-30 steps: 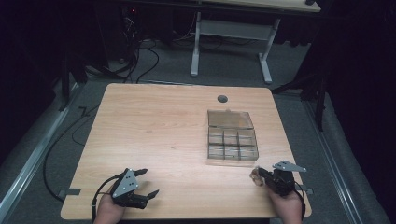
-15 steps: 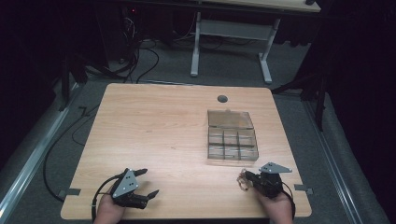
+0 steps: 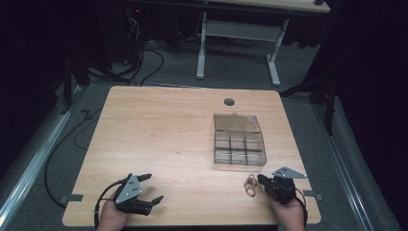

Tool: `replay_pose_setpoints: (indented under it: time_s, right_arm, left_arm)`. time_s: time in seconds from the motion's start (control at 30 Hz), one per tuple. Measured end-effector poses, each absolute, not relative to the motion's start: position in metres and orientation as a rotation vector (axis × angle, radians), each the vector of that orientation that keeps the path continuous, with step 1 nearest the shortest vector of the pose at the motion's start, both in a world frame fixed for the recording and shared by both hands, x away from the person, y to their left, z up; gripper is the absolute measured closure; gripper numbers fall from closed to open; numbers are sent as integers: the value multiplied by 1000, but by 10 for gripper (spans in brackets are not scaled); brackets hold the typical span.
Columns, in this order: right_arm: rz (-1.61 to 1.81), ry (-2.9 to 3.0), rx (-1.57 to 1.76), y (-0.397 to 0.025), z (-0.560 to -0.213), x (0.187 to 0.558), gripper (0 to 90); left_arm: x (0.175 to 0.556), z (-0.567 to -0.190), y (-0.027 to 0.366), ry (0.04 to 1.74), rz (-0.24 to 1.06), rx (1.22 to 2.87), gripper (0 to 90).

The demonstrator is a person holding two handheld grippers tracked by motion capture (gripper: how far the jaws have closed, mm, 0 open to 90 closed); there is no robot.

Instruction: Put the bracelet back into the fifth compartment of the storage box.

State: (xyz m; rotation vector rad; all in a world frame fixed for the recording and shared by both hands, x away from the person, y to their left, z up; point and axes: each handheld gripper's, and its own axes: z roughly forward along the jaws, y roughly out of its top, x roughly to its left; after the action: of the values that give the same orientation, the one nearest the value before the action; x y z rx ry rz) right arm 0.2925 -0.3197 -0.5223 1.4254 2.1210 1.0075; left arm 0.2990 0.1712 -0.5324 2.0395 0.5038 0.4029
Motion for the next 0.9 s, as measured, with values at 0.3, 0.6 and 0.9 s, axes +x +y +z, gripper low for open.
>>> replay_pose_setpoints:
  time_s: [0.3,0.6,0.9]
  right_arm:
    - [895,2133,1457,-319,-517,296,821]
    - [813,2224,1479,-315,-512,298,805]
    - [739,2300,1514,-317,-503,303,782]
  left_arm:
    - [298,-532,174,492,393,2018,161]
    - [299,-532,174,493,384,2019,161]
    - [298,-532,174,490,386,2010,161]
